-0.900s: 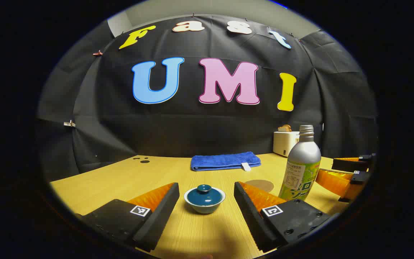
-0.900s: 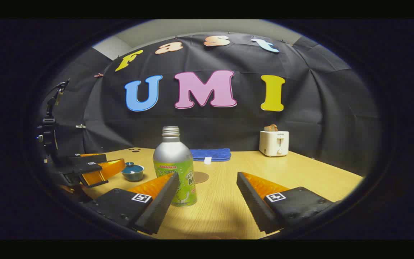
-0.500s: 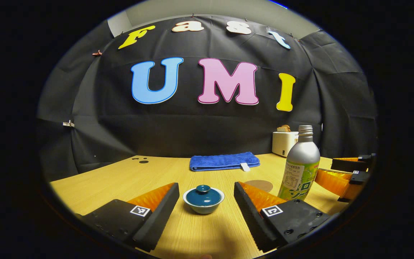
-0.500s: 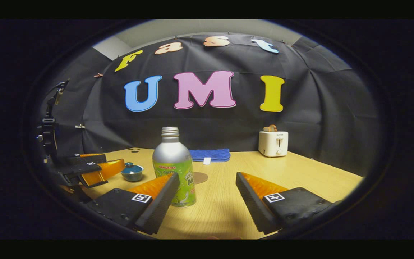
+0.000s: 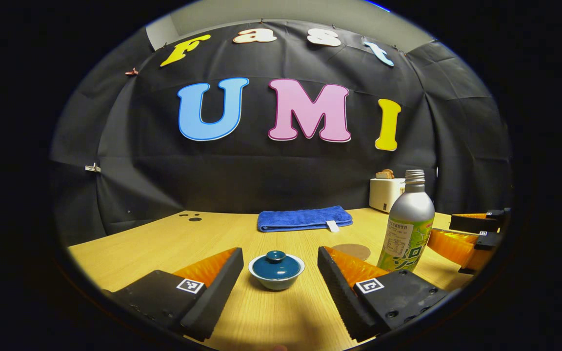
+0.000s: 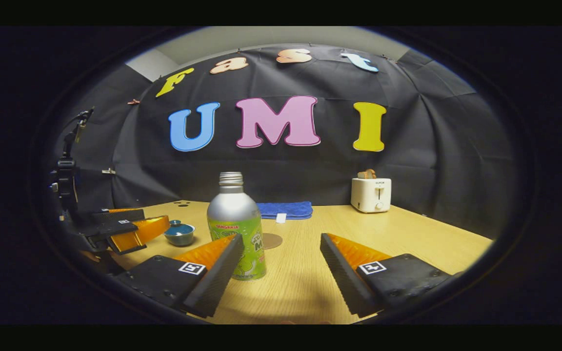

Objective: Open the teacup lid with one hand, grasp the water bottle and pour water into the teacup with the other hand; after pouring, place the water bottle on the coaster and then close the teacup lid.

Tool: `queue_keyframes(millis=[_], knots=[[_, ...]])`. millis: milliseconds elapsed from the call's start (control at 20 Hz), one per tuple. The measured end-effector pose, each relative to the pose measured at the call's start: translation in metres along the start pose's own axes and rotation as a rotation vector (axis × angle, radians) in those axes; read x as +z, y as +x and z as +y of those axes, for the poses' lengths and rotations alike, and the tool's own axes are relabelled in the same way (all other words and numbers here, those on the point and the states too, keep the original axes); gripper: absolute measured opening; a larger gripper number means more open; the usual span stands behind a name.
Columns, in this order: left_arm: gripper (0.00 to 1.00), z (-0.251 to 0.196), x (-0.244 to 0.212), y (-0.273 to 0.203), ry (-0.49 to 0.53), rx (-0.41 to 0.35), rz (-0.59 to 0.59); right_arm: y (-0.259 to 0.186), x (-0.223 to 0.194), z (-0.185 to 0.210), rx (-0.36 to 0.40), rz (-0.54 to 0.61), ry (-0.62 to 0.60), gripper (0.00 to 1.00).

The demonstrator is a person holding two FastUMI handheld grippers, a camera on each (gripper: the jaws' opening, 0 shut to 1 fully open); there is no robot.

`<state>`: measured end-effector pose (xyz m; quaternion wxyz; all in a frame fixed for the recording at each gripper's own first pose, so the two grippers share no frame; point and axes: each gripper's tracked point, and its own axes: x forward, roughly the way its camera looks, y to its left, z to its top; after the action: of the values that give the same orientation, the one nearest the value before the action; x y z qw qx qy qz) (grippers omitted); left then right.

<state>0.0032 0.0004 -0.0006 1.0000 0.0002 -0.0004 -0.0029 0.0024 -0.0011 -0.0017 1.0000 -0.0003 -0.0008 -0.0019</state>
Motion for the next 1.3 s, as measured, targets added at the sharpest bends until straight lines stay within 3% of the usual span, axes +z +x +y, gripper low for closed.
queue_keyframes(millis=[150,350,550,850,1050,1300], knots=[[0.97,0.009,-0.001,0.012,0.001,0.007,0.008,0.0,0.0,0.0,0.0,-0.001,0.0,0.98],[0.97,0.01,-0.004,0.034,0.007,-0.041,0.033,0.001,0.0,0.0,-0.001,-0.001,0.0,0.96],[0.95,0.008,-0.019,0.059,0.019,-0.082,0.132,0.0,0.0,0.0,-0.002,-0.001,0.0,0.98],[0.75,0.005,-0.023,0.077,0.086,-0.094,0.164,0.001,0.0,0.0,-0.002,-0.002,0.0,0.96],[0.5,0.002,-0.032,0.083,0.11,-0.103,0.211,0.001,-0.001,0.0,-0.002,-0.003,0.0,0.98],[0.44,0.001,-0.034,0.084,0.123,-0.101,0.236,0.002,-0.001,0.0,-0.002,-0.003,0.0,0.98]])
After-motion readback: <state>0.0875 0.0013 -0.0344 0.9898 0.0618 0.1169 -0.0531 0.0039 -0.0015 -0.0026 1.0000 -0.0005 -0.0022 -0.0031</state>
